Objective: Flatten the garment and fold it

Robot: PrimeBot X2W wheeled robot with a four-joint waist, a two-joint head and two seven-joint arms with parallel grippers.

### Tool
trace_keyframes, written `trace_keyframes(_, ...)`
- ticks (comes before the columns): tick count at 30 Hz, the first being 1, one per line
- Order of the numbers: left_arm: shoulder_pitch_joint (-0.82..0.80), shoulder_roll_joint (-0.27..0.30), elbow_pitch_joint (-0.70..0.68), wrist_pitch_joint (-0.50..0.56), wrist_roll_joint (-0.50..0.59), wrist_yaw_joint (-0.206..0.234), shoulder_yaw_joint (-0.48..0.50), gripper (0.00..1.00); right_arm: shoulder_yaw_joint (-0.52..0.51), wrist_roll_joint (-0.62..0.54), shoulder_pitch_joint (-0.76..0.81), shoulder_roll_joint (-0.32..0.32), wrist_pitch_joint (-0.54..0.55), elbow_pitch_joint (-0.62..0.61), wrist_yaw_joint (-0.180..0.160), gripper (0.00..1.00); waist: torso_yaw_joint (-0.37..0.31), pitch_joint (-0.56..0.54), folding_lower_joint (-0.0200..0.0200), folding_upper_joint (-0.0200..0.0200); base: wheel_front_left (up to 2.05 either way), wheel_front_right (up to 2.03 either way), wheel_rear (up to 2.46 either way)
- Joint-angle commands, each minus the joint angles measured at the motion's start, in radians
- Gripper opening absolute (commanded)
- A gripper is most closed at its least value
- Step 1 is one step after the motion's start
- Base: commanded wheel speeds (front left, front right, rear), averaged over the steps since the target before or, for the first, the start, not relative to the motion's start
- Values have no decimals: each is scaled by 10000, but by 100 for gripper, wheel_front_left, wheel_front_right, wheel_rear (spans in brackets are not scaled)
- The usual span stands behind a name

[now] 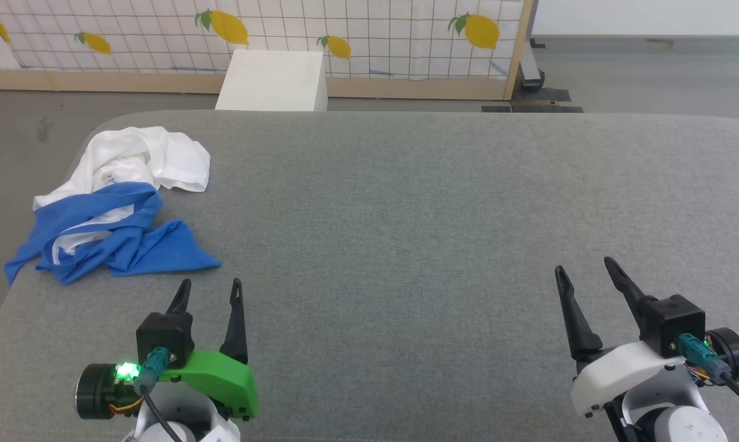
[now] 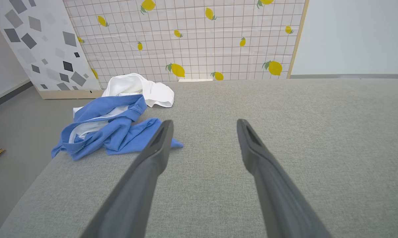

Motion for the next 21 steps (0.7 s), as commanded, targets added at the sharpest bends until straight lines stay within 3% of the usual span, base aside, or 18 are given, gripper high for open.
trace_keyframes(1,-79,4,52,-99,-64,115,-55,100,33,75,-42,3,-107,39,-2,100,60,0,0,0,0,0,0)
trace_keyframes(21,-129,167,275,-482,-350,396,-222,100,219,219,-148,7,-412,166,-5,100,1310,1,0,0,0,0,0)
